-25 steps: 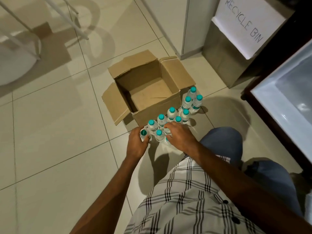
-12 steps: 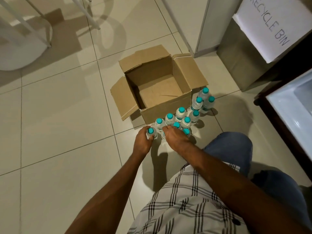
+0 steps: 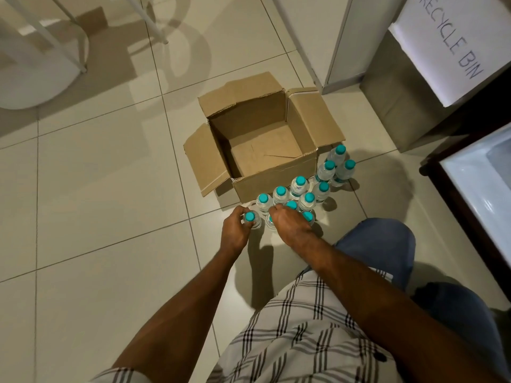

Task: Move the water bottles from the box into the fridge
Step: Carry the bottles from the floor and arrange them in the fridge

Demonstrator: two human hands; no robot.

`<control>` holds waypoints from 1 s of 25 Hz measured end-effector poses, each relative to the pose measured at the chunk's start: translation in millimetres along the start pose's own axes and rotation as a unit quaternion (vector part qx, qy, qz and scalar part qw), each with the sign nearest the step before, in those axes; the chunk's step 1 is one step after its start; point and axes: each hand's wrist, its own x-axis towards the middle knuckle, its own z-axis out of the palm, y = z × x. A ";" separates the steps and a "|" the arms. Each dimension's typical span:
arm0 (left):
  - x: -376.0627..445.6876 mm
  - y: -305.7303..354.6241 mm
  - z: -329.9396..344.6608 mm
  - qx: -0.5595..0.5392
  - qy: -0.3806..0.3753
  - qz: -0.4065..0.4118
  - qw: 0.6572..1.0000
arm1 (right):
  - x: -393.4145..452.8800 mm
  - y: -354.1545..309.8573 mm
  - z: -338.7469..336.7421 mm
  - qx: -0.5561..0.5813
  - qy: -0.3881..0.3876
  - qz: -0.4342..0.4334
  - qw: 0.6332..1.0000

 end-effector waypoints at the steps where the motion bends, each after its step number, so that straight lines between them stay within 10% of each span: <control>1: -1.3 -1.3 -0.4 0.001 0.004 -0.001 1.000 | -0.2 0.6 -1.7 0.000 -0.010 -0.004 1.000; 6: -13.2 -5.3 -6.0 0.000 0.030 0.037 0.999 | -16.0 3.4 1.4 0.132 0.124 -0.007 0.983; 14: -23.0 50.2 -46.6 -0.047 0.080 0.137 0.986 | -66.6 28.6 -42.6 0.449 0.255 -0.055 0.855; 25: -27.3 236.6 -29.2 -0.042 -0.011 0.338 0.940 | -172.8 158.9 -91.1 0.427 0.532 -0.009 0.731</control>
